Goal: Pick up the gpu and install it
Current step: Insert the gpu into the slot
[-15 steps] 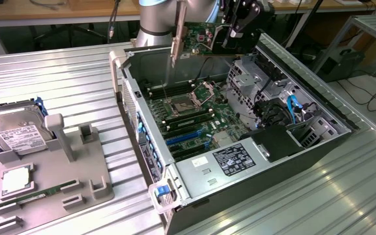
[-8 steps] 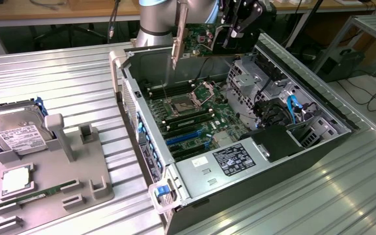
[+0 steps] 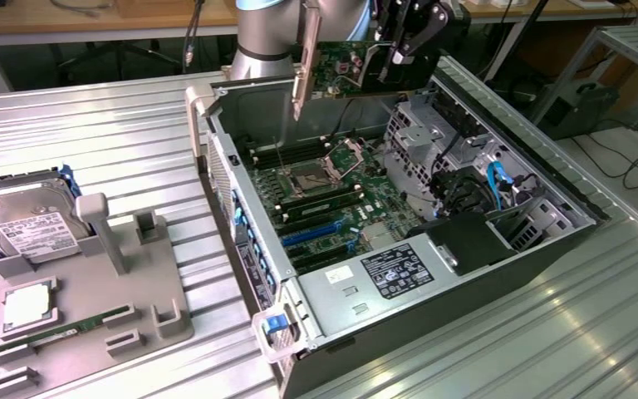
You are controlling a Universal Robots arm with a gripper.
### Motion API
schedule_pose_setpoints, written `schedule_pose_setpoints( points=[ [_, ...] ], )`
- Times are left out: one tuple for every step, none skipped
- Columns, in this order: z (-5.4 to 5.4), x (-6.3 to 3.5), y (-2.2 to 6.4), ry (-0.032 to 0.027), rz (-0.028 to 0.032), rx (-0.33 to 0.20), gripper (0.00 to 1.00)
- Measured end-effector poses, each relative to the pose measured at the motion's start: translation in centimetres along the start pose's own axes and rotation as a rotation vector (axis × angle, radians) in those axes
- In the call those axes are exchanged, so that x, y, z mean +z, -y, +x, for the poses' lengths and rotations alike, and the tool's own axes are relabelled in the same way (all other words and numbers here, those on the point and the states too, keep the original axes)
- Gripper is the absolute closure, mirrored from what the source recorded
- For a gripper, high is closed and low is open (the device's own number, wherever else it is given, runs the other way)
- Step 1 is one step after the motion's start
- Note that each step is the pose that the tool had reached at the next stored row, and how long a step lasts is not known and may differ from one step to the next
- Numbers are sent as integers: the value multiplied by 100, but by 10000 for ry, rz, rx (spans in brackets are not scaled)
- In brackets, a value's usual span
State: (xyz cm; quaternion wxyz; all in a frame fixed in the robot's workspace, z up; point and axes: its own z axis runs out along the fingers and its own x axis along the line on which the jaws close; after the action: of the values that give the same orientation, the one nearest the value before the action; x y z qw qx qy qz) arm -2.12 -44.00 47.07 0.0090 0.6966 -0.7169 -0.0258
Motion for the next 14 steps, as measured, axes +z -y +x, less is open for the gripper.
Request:
schedule_pose_setpoints(
  points=[
    [0,3,0,-2,-1,-13,73],
    [0,8,0,-4,-2,-18,73],
    [0,14,1,-5,-2,-19,73],
    [0,21,1,-4,-2,-20,73],
    [0,27,1,-6,-2,-21,73],
    [1,33,2,-7,-2,-22,73],
    [1,42,2,-5,-2,-24,73],
    [1,48,2,-6,-2,-25,73],
    [1,54,3,-6,-2,-26,73],
    [1,61,3,-6,-2,-27,73],
    [2,66,3,-5,-1,-28,73],
    [2,71,3,-6,-1,-29,73],
    [2,76,4,-6,-2,-30,73],
    [2,81,4,-7,-2,-31,73]
  ],
)
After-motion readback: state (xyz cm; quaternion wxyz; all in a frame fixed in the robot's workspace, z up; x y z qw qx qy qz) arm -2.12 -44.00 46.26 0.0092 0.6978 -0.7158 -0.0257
